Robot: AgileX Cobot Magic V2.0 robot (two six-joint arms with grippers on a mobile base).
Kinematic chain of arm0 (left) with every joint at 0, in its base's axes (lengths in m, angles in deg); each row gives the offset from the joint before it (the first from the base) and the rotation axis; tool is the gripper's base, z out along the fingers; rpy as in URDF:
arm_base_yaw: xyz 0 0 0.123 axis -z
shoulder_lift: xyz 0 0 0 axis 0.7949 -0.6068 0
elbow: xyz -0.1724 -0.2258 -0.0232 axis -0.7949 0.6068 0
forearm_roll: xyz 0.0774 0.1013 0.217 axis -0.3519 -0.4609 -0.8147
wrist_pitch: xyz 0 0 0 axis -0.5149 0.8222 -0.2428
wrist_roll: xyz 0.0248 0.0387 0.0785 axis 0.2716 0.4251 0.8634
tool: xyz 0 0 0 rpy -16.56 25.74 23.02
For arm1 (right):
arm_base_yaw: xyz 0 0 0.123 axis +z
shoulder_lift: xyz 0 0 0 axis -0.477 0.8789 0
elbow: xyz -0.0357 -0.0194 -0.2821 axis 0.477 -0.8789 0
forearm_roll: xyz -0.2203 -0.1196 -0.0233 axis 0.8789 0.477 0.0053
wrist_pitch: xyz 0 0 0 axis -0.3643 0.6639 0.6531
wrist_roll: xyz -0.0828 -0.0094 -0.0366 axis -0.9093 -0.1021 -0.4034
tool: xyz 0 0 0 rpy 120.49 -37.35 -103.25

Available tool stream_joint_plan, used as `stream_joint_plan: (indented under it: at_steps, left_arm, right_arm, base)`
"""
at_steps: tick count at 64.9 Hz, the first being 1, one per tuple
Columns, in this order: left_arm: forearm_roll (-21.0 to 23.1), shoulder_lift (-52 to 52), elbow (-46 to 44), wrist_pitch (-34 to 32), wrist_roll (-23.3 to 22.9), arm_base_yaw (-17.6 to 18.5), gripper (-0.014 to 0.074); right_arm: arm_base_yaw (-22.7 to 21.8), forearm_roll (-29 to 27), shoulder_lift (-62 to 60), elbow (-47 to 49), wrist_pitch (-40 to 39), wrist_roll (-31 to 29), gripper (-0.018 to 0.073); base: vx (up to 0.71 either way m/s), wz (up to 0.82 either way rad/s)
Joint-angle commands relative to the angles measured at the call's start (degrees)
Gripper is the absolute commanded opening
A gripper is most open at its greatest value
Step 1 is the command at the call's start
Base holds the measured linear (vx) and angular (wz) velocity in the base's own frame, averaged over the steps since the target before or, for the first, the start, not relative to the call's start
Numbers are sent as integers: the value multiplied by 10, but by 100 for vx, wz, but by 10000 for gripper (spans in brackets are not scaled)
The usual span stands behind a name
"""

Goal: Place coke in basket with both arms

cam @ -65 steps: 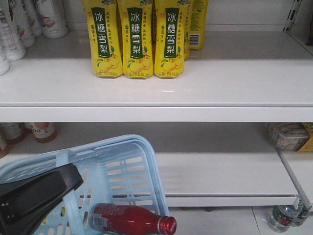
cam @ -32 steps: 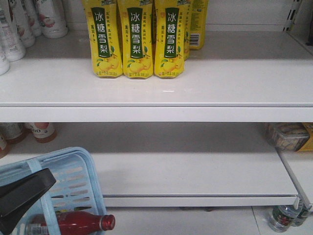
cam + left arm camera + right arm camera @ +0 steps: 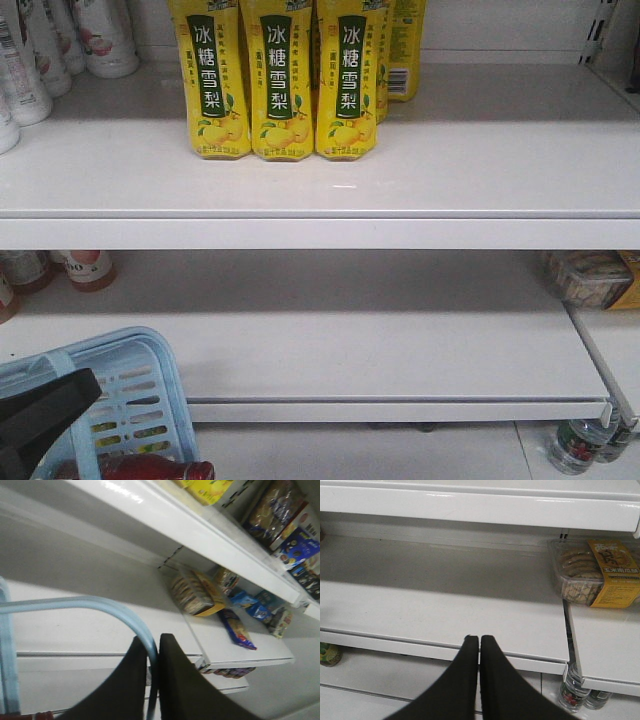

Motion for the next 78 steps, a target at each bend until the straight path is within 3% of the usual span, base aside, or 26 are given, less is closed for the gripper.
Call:
stream_joint_plan:
  at_steps: [1, 24, 53, 78]
  left_arm:
    - [38, 7, -24, -61, 109, -5, -6]
    - [146, 7, -24, -63, 279, -52, -6]
    - [160, 8, -24, -75, 463, -124, -6]
    - [246, 93, -16, -79, 613, -189, -6]
  right_arm:
    - [-3, -3, 7, 17, -35, 0, -5]
    - [-3, -3, 7, 17, -35, 0, -5]
    - [-3, -3, 7, 17, -34, 0, -5]
    - [-3, -3, 7, 17, -32, 0, -5]
  base:
    - [0, 0]
    - [0, 0]
    - [0, 0]
    - [0, 0]
